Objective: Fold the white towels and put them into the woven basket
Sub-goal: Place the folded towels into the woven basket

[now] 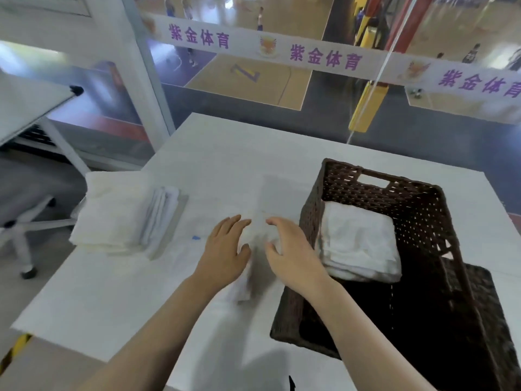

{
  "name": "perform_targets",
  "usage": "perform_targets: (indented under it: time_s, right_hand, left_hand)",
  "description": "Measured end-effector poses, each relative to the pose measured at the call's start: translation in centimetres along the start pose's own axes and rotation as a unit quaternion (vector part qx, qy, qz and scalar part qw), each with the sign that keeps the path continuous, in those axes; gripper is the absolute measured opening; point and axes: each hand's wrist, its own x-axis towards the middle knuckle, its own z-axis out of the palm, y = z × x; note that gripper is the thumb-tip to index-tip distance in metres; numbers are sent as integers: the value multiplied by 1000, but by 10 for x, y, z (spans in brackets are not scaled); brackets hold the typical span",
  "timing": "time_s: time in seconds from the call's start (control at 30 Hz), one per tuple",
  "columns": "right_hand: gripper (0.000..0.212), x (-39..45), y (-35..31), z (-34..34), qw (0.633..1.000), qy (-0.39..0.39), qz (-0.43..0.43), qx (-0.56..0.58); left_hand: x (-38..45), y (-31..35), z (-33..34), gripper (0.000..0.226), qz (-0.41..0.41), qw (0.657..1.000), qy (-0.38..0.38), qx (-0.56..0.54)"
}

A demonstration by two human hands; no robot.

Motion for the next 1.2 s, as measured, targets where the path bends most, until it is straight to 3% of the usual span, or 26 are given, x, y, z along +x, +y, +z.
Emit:
perform_targets:
  time_s: [0.2,0.3,0.37,0.5,0.57,0.73,0.87,1.0,1.1,1.2]
  right_hand:
    - [65,24,-25,85,975,-176,125,-61]
    - [67,26,-24,127,965,-203,148,-77]
    - [68,26,-19,149,968,-176,171,-54]
    - [68,29,-9,172,975,-44,219,-8]
    - [71,31,0,181,968,2,248,40]
    - [68,29,25,197,922,2,364,134]
    - [55,25,34,211,894,2,384,231]
    - [52,32,40,218,827,-5,446,341]
    - [45,31,42,213,781,-32,467,414]
    - [43,25,41,209,763,-85,483,421]
  left_hand:
    - [-31,-89,-23,57,-145,988,-61,-4]
    - [-42,-124,-30,66,-220,970,-101,-28]
    - [-48,-140,-33,68,-270,954,-116,-62]
    - [-60,-176,-30,93,-378,906,-115,-155]
    - [-64,-188,-29,95,-416,878,-120,-203]
    - [-70,-212,-21,122,-431,851,-148,-261]
    - [-65,-212,-20,94,-433,834,-160,-301]
    - [-58,-209,-17,39,-440,814,-183,-333]
    - [-52,-209,-18,28,-446,807,-181,-341]
    - [-50,-213,-21,22,-443,801,-206,-346]
